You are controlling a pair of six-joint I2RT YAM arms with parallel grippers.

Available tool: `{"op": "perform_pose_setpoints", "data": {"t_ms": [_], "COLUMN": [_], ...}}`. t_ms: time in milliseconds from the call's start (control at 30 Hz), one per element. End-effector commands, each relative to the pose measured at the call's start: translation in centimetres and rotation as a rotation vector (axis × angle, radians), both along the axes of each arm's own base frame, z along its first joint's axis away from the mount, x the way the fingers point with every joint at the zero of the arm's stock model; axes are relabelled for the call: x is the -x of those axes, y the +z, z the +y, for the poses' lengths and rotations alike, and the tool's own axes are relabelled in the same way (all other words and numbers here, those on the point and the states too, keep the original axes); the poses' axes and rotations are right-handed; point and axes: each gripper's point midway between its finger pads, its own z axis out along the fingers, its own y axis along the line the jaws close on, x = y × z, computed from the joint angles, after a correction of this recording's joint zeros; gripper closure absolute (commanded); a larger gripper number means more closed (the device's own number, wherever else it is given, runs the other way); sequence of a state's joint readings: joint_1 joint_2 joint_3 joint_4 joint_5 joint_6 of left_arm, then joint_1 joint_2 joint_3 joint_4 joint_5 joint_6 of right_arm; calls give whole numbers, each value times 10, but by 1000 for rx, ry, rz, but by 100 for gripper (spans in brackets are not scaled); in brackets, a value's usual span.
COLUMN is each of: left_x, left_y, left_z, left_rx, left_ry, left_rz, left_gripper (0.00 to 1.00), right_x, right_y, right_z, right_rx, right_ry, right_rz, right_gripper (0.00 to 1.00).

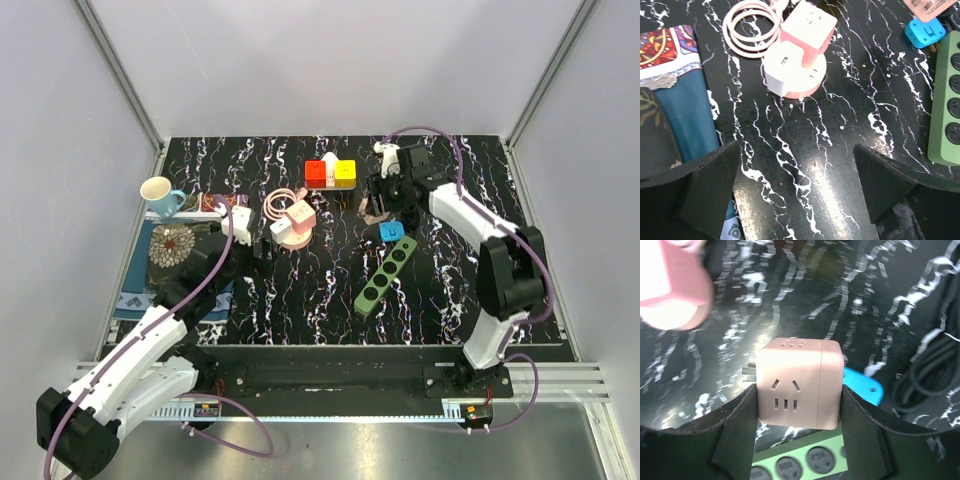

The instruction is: Insert the plug

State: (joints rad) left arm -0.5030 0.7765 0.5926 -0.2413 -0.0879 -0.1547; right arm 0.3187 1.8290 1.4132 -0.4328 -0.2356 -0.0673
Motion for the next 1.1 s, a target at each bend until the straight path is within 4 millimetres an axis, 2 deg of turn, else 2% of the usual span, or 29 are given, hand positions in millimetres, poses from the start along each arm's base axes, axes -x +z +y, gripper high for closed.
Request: {"op": "perform_pose_setpoints", "data": {"t_ms": [0, 33, 67, 100, 167, 200, 267, 300, 367, 400, 433, 600, 700, 933, 1067], "left_x": [-3, 0, 0, 3, 6, 10, 16, 18, 26, 28, 30, 48, 47, 48, 49], "left_y": [39, 46, 50, 54, 67, 70, 82, 87, 97, 102, 104, 123, 119, 127, 121], "left_z": [-21, -25, -27, -31, -36, -42, -49, -52, -61, -65, -69, -100, -116, -137, -145], "left_rx": [129, 152, 178, 201, 255, 277, 331, 351, 401, 418, 431, 527, 554, 621, 639], "left_ry": [-58, -77, -76, -94, -107, -135, -170, -185, -236, -257, -277, -463, -525, -622, -654], "left_rz": [-42, -48, -45, -47, -49, -44, -39, -41, -25, -23, -12, 80, 173, 295, 370], "left_gripper": [1, 1, 1, 1, 1, 1, 1, 1, 1, 1, 1, 1, 1, 1, 1], "right_x": [31, 42, 55, 64, 81, 93, 108, 120, 133, 142, 148, 169, 180, 196, 199], "right_y": [73, 68, 72, 84, 85, 99, 100, 112, 113, 124, 123, 142, 149, 152, 155], "right_z": [53, 56, 70, 75, 84, 93, 99, 106, 109, 113, 113, 117, 121, 131, 130], "right_rx": [-119, -108, -110, -123, -135, -162, -167, -182, -183, -198, -194, -212, -222, -219, -216], "right_ry": [206, 234, 278, 301, 341, 378, 415, 448, 486, 510, 526, 579, 616, 682, 685], "right_rz": [-218, -219, -237, -271, -279, -314, -329, -365, -387, -419, -427, -490, -515, -536, -551], "right_gripper": [76, 76, 76, 76, 77, 77, 77, 77, 78, 80, 81, 82, 82, 82, 82]}}
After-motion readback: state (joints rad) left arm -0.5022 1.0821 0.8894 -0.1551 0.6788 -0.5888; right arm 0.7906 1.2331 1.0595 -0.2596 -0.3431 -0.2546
